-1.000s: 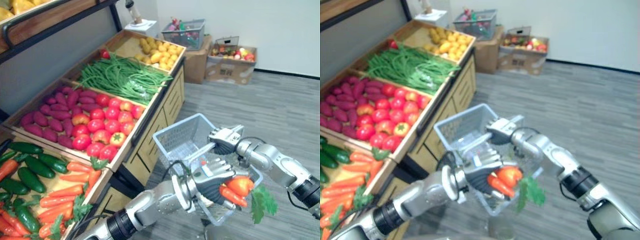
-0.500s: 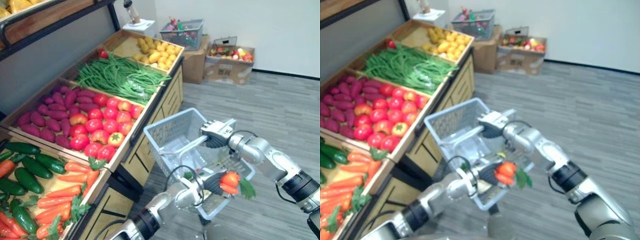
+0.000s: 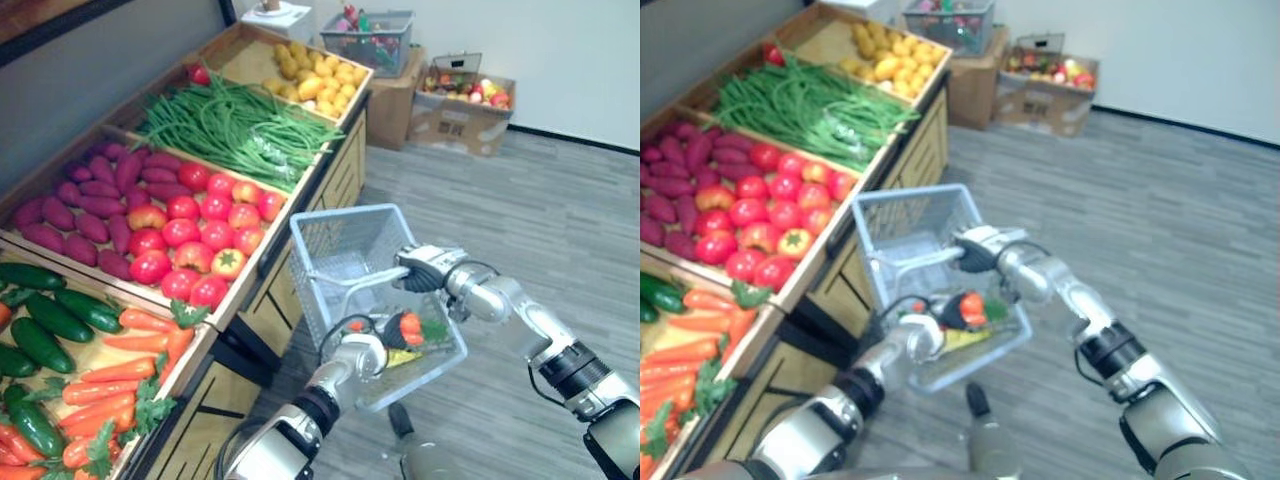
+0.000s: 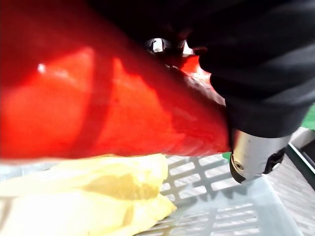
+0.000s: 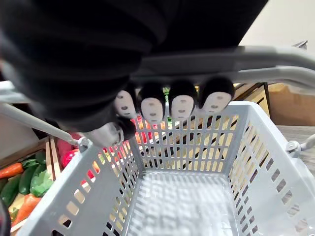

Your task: Pick vegetable in the basket

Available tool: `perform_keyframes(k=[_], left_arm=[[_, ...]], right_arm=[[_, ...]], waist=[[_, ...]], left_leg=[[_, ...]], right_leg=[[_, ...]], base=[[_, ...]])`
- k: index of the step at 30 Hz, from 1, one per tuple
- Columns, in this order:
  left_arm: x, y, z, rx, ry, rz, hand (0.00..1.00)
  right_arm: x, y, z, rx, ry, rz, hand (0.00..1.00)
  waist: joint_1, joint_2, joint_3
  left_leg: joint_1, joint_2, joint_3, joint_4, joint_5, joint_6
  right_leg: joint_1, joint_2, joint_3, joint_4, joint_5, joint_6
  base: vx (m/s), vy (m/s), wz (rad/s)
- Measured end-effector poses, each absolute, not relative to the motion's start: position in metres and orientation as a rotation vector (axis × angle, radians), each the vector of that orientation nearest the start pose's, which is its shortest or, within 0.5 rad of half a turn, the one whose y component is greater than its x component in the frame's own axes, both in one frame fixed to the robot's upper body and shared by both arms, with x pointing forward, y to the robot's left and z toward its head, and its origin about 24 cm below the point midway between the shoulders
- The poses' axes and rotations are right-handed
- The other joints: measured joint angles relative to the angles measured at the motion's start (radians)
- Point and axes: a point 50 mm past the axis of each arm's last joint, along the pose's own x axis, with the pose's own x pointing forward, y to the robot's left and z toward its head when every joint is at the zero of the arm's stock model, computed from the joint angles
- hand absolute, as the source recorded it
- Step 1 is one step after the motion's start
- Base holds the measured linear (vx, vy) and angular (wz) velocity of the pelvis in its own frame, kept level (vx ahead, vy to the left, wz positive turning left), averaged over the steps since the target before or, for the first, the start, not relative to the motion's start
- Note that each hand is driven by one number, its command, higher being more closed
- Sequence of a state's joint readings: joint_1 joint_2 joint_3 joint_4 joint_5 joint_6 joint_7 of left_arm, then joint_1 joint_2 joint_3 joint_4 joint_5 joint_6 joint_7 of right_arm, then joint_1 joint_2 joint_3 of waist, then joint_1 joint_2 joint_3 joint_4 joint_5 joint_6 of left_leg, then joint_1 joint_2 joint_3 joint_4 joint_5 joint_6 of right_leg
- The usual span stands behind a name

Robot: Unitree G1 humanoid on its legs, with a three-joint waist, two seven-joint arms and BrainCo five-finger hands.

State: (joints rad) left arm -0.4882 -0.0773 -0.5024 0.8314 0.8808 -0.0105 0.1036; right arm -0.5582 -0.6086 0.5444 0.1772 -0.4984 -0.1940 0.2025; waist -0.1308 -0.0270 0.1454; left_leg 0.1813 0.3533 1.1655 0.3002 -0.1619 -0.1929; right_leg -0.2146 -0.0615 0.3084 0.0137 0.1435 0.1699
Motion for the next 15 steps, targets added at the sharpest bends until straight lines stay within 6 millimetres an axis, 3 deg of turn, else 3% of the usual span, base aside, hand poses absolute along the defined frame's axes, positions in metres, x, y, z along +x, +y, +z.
perform_keyframes(k=[15], left_arm=[[0.295,0.000,0.001,1.140,-0.082,-0.659,0.00]], right_arm=[[0.322,-0.128,0.126,-1.268,-0.374,0.615,1.00]], waist=[[0.000,0.014,0.062]], left_leg=[[-0.003,-0.007,-0.025,0.019,-0.026,0.006]], right_leg=[[0.024,-0.022,-0.008,-0.022,0.003,0.006]], base=[[-0.05,0.006,0.03]])
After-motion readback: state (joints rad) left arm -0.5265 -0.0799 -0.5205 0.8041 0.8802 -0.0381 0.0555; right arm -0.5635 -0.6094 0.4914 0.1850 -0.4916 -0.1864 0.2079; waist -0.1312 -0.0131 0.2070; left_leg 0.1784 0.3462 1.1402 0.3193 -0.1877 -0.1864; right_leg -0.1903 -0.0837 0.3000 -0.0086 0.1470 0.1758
